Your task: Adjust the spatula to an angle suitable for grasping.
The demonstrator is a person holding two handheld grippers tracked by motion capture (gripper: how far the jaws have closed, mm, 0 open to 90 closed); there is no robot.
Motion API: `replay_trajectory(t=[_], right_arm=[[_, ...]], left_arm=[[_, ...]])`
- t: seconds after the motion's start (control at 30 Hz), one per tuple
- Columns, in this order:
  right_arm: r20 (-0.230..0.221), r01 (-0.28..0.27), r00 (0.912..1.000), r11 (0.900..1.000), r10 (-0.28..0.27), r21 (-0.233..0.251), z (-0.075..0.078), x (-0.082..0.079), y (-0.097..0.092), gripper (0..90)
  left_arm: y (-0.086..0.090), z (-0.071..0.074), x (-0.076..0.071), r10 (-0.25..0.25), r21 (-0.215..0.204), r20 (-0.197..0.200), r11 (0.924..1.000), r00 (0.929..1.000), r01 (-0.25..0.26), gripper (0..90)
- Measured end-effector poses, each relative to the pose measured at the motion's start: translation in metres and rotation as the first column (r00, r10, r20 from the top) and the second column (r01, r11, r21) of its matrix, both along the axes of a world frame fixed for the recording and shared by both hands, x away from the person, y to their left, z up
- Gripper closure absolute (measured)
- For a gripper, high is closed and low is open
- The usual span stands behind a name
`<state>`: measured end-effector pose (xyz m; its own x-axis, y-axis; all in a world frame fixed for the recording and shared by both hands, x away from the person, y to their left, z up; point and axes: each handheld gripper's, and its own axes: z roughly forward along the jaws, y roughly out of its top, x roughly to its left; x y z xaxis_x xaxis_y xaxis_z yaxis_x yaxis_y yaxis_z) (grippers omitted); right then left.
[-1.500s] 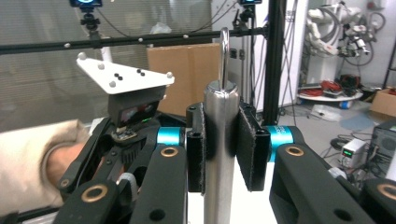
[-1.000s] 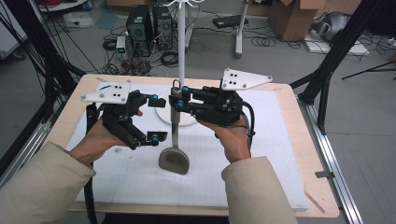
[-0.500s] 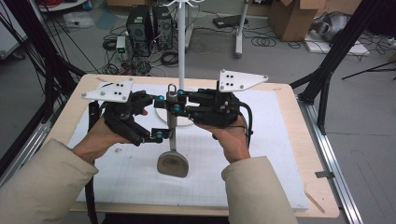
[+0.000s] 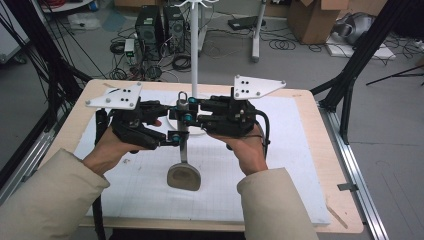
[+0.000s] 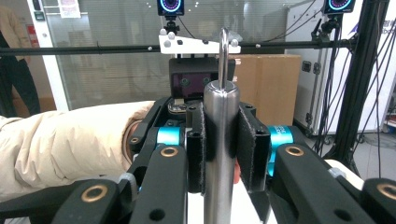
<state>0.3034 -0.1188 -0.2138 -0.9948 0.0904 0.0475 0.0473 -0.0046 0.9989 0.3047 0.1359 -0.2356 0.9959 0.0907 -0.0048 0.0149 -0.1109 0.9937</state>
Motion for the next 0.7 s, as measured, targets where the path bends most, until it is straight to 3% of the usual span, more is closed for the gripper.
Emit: replay_trajectory(t=[0.2, 0.4, 0.7], right_arm=[[0.0, -0.012, 0.9999, 0.9999, 0.012, 0.003, 0.0001, -0.0007, 0.0004, 75.9], [0.006, -0.01, 0.9999, 0.9999, 0.01, 0.001, 0.0, -0.0007, 0.0008, 75.9], [-0.001, -0.014, 0.9999, 0.9999, 0.014, 0.007, -0.0004, -0.0003, 0.0019, 75.8]], left_arm=[[0.0021, 0.001, -0.0011, 0.012, -0.013, 0.0, 0.9999, 0.9999, -0.012, 55.4], [0.0023, 0.0006, -0.0022, 0.034, -0.012, 0.003, 0.9993, 0.9994, -0.034, 60.9], [0.0012, 0.0007, -0.0028, 0.024, -0.032, 0.008, 0.9992, 0.9997, -0.023, 67.1]])
